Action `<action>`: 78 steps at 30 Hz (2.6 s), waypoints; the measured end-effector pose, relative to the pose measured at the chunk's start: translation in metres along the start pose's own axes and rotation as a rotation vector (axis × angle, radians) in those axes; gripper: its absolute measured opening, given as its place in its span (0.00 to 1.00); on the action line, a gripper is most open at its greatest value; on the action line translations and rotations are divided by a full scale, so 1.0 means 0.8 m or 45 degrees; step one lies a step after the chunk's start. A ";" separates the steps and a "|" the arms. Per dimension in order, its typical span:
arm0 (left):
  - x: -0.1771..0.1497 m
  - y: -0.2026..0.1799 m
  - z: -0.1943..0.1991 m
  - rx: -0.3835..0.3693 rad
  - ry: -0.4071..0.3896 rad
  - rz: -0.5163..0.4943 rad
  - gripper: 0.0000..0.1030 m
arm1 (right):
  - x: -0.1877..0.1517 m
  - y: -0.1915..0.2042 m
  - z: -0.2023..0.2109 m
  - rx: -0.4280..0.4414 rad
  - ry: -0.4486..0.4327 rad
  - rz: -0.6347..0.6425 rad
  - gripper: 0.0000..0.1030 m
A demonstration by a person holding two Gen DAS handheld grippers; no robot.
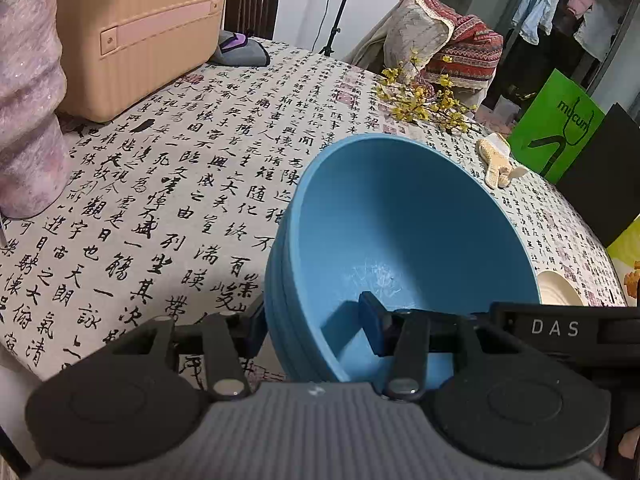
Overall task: Organize plates and bowls
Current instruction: 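Lift the stacked blue bowls with both grippers toward the cream plates, then lower the stacked blue bowls with both grippers onto the cream plates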
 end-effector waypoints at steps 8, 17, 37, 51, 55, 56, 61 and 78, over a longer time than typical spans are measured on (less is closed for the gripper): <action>-0.002 -0.016 0.005 0.004 -0.018 -0.009 0.47 | 0.003 -0.005 0.009 0.001 -0.004 0.003 0.42; -0.010 -0.031 0.008 0.013 -0.040 -0.006 0.47 | 0.002 -0.016 0.026 -0.001 -0.011 0.006 0.42; -0.015 -0.072 -0.003 0.006 -0.054 -0.062 0.47 | 0.003 -0.054 0.047 -0.005 -0.034 -0.031 0.42; -0.018 -0.108 0.003 -0.033 -0.071 -0.093 0.47 | 0.006 -0.078 0.080 -0.008 -0.089 -0.051 0.42; -0.017 -0.119 0.004 -0.048 -0.076 -0.099 0.47 | 0.008 -0.084 0.091 -0.011 -0.109 -0.058 0.42; -0.017 -0.121 0.004 -0.051 -0.077 -0.101 0.47 | 0.008 -0.086 0.093 -0.012 -0.113 -0.059 0.42; -0.017 -0.136 0.006 -0.060 -0.083 -0.120 0.47 | 0.010 -0.095 0.106 -0.013 -0.133 -0.068 0.42; -0.025 -0.186 -0.002 -0.112 -0.072 -0.173 0.47 | 0.014 -0.134 0.140 -0.033 -0.186 -0.105 0.42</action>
Point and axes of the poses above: each gripper's, at about its wrist camera, not at the fingertips, and z roughly against the way its jaws point, y to its left, x to its top, the point moved 6 cm from there along -z, roughly the way its jaws point, and after that the axes turned 4 degrees about -z, right-handed, at the moved point
